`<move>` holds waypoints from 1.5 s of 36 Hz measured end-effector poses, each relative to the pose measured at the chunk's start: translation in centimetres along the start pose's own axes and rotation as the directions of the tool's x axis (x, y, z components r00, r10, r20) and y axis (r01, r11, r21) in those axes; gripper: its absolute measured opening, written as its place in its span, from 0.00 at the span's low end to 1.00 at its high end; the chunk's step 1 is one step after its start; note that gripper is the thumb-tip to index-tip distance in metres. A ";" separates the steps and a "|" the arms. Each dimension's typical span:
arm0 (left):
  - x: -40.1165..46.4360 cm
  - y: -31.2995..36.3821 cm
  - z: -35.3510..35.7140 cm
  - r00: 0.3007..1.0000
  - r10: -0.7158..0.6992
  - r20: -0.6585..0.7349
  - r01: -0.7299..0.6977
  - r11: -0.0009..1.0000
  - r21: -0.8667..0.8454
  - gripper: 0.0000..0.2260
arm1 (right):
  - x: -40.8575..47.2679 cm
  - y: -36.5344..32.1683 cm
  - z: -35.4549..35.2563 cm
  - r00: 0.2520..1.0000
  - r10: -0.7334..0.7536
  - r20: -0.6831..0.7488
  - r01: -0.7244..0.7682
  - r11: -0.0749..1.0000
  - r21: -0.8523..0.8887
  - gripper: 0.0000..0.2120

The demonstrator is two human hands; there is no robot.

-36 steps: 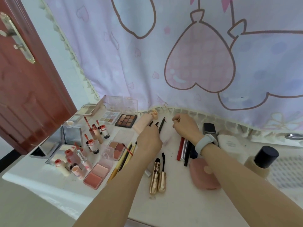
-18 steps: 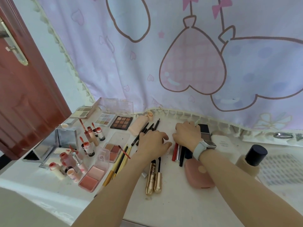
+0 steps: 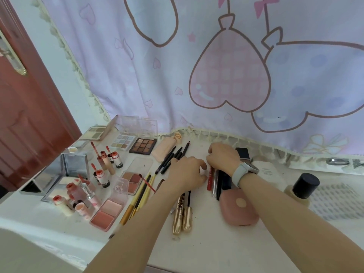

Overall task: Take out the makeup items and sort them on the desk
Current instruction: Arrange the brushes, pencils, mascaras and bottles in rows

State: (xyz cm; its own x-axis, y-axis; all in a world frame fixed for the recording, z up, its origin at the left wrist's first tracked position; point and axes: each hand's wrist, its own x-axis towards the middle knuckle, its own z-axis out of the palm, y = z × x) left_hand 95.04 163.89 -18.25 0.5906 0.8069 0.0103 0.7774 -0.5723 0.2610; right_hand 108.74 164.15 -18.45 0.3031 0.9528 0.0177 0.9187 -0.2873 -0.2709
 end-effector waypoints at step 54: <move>-5.4 1.5 -3.2 0.817 -0.112 -0.565 -0.267 0.795 -0.544 0.11 | -7.2 -4.2 -6.8 0.980 -0.026 -0.198 0.199 0.141 0.970 0.06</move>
State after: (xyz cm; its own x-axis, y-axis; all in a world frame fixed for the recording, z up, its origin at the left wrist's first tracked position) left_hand 92.33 159.10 -14.84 0.2732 0.8063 0.5247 0.3430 -0.5912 0.7299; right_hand 104.47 157.80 -10.87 0.3232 0.9217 0.2147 -0.0556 0.2450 -0.9679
